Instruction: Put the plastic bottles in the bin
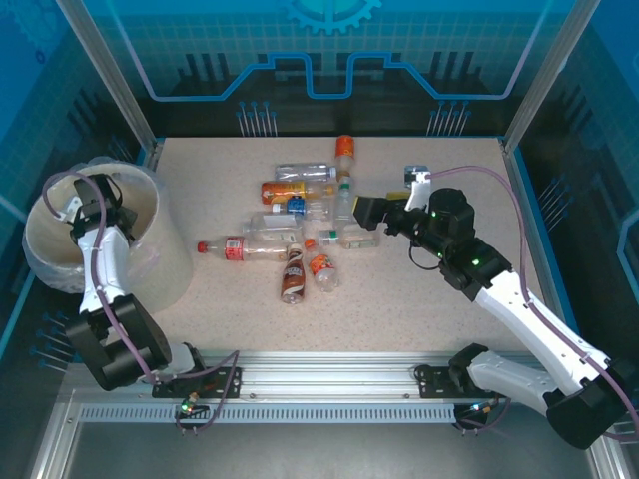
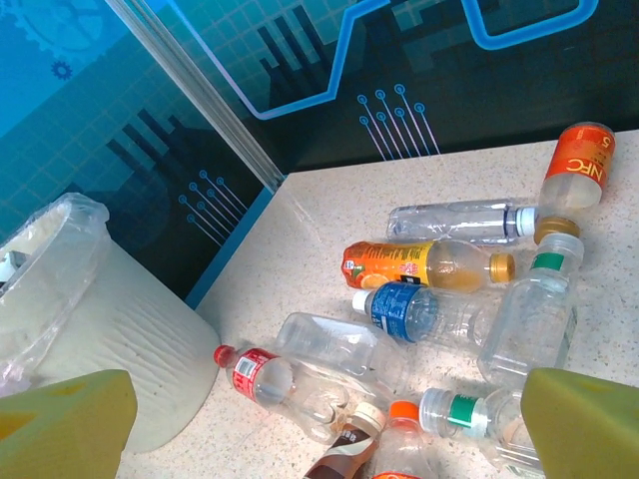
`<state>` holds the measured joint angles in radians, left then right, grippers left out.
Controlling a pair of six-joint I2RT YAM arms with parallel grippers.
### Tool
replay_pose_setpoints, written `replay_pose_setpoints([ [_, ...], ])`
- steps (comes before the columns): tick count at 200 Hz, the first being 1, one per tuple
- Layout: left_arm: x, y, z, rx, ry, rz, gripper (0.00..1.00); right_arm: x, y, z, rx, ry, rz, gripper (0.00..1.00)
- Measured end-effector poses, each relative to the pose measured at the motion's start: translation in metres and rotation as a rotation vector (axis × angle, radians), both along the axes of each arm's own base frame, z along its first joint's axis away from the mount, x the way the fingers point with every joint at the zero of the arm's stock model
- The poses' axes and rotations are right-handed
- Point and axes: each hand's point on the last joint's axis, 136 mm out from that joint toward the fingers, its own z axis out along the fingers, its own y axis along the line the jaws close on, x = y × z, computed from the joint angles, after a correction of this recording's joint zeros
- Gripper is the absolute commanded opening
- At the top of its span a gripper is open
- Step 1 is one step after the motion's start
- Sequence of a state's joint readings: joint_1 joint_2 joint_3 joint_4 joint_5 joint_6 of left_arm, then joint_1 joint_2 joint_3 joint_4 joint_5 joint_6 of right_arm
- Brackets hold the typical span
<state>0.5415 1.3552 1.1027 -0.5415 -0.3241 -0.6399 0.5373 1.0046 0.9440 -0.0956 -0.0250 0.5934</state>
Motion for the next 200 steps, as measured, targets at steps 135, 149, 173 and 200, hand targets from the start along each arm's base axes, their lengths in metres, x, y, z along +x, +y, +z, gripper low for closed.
replay_pose_setpoints([
  [135, -0.012, -0.007, 0.028, 0.029, -0.061, 0.006, 0.95, 0.015, -0.006, -0.031, -0.042, 0.096, -0.081, 1.0],
  [149, -0.017, -0.01, 0.042, 0.05, -0.093, 0.004, 0.98, 0.019, -0.01, -0.039, -0.053, 0.122, -0.108, 1.0],
  [173, -0.024, -0.017, 0.065, 0.081, -0.154, -0.009, 0.99, 0.027, -0.019, -0.051, -0.052, 0.17, -0.159, 1.0],
  [200, -0.026, -0.03, 0.088, 0.096, -0.233, -0.066, 0.99, 0.039, -0.036, -0.065, -0.032, 0.233, -0.247, 1.0],
])
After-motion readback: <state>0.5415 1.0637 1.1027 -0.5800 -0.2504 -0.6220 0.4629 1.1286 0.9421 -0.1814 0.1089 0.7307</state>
